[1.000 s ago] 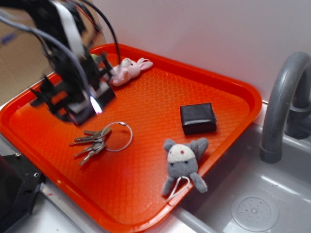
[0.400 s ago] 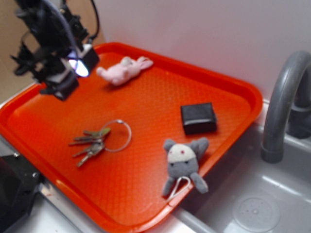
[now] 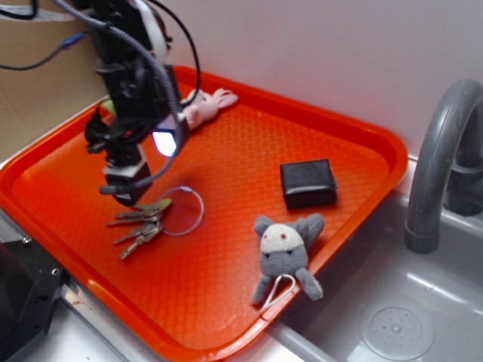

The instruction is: Grab the silver keys.

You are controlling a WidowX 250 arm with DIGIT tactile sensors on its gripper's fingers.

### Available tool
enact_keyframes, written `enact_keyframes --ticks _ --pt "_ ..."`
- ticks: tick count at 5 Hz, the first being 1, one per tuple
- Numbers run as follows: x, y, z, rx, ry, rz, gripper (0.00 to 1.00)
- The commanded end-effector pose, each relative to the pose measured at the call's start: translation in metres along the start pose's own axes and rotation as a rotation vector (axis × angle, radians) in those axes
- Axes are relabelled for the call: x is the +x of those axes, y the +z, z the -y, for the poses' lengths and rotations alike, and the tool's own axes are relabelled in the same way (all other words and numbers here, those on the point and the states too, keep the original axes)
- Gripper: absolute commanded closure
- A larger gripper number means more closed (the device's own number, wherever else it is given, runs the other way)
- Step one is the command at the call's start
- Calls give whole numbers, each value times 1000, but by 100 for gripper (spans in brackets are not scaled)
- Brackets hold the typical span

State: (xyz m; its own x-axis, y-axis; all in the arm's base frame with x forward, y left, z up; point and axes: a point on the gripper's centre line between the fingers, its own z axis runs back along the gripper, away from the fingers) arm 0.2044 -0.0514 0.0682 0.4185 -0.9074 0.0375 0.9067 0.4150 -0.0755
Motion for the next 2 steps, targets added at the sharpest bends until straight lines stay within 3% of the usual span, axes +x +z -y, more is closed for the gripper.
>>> enact_keyframes --ticks 1,2 --pt "19 8 12 -70 75 20 0" --pt "19 -2 10 -75 71 0 0"
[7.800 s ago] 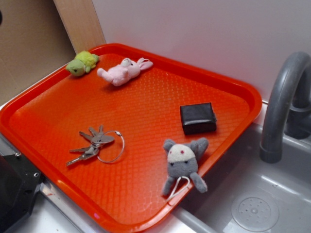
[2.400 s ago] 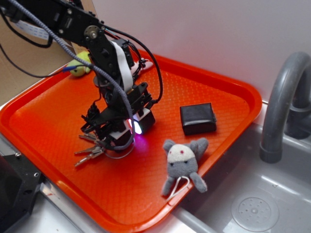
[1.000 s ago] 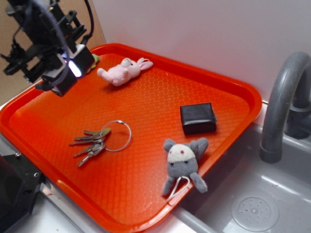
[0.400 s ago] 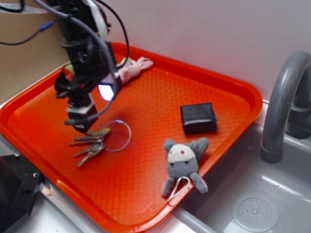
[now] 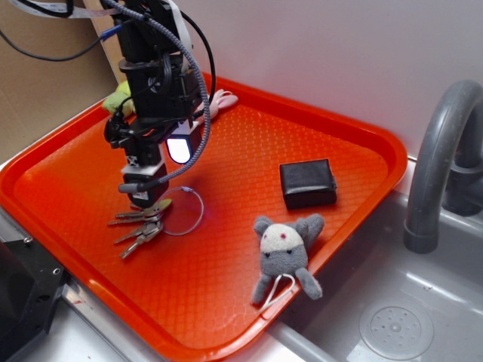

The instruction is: Grab the silver keys.

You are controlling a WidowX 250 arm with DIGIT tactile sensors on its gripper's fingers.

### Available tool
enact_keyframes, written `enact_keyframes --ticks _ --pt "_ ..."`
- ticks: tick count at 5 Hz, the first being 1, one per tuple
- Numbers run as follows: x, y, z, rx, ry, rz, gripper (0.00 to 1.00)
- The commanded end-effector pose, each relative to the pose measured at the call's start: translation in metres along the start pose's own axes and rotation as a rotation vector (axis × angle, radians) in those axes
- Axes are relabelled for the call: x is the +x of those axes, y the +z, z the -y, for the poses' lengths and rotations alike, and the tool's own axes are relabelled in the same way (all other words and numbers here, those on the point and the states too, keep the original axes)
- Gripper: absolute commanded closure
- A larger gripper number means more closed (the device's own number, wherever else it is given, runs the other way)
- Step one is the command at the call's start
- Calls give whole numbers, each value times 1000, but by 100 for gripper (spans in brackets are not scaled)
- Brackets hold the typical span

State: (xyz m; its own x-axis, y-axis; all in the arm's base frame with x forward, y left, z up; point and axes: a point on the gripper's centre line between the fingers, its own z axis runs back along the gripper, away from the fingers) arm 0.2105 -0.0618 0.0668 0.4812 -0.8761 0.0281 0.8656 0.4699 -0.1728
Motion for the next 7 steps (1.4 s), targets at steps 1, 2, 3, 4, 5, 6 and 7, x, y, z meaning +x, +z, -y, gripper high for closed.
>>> enact_keyframes --ticks 1,2,3,4,5,6,7 --pt "10 -13 13 -3 -25 -9 0" --pt "14 -20 18 -26 -46 -3 0" --pt "14 -24 21 -34 -53 -6 0" --pt "15 -26 26 -44 -67 -5 0" --pt "13 -27 36 -41 -82 -8 0" --pt "12 -30 44 -37 -102 -16 0" --pt "14 -31 47 -36 -113 -17 0"
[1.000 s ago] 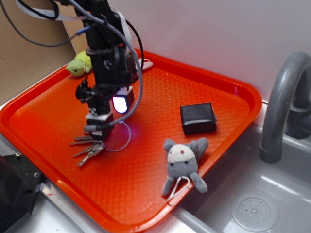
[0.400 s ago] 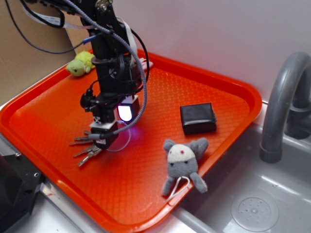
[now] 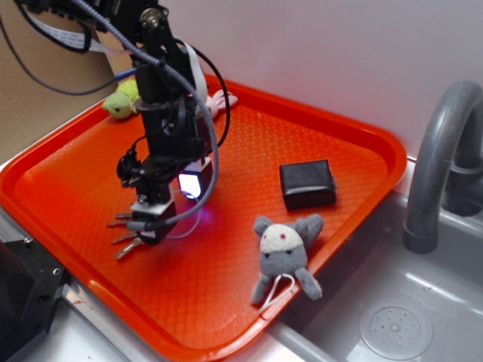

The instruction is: Grab the silver keys.

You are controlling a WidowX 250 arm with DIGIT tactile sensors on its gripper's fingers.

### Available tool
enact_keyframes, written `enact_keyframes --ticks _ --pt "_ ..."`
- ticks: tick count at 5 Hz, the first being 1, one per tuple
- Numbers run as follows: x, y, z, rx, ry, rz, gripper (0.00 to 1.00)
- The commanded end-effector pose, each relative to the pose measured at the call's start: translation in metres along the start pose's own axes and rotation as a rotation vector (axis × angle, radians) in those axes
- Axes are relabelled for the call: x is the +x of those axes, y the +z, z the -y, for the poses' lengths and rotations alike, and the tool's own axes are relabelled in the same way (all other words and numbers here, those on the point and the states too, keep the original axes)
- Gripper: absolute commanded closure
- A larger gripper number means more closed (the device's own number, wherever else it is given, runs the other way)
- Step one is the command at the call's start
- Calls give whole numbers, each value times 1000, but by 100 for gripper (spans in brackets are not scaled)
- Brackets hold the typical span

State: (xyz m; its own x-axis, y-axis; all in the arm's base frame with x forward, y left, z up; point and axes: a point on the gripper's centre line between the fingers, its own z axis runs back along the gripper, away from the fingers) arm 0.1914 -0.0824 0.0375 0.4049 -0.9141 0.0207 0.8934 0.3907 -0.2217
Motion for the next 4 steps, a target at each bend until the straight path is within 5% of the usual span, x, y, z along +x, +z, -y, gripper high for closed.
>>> enact_keyframes --ticks 1,2,4 --pt "9 2 24 25 -32 20 23" --pt "8 2 22 29 -34 28 100" --pt "4 1 20 33 -50 21 100"
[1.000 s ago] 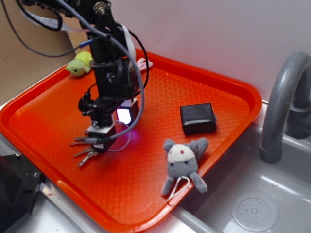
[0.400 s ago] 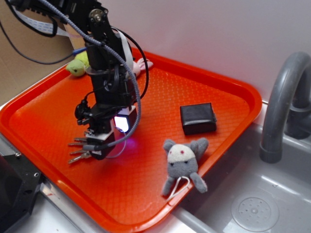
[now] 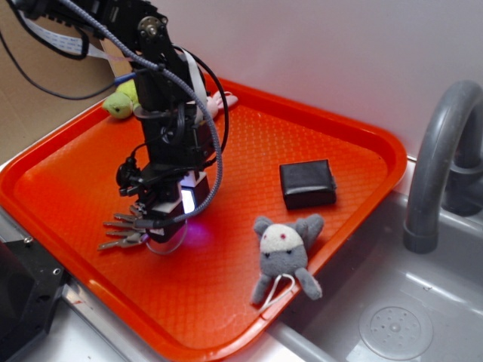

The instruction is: Grab the silver keys.

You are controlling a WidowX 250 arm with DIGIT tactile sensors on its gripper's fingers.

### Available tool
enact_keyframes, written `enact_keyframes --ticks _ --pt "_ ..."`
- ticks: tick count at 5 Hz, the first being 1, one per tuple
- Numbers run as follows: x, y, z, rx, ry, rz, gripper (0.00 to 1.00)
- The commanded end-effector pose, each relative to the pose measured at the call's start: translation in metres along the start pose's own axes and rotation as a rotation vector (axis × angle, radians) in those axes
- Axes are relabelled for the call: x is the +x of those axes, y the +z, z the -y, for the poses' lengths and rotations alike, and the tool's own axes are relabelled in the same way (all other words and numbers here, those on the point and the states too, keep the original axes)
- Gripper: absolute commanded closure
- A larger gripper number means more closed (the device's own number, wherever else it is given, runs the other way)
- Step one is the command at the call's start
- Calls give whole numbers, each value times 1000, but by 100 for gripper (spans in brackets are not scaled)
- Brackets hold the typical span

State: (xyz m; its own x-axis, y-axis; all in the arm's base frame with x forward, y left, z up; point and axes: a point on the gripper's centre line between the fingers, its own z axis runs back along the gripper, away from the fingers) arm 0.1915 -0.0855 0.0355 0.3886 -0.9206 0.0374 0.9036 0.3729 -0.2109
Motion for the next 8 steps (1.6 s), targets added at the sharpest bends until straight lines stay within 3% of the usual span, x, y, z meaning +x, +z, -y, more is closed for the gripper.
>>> enact_keyframes --ticks 1,2,3,4,5,6,7,8 --pt "2 6 19 34 -41 4 100" --pt "1 10 18 47 -45 8 100" --pt "-6 35 18 150 -12 29 100" --pt "-18 83 21 315 34 87 100" --pt "-21 133 21 380 112 143 100" --pt "-22 181 31 496 200 58 100" --pt "-22 204 41 397 453 -24 100" --pt "-25 198 51 367 702 77 100"
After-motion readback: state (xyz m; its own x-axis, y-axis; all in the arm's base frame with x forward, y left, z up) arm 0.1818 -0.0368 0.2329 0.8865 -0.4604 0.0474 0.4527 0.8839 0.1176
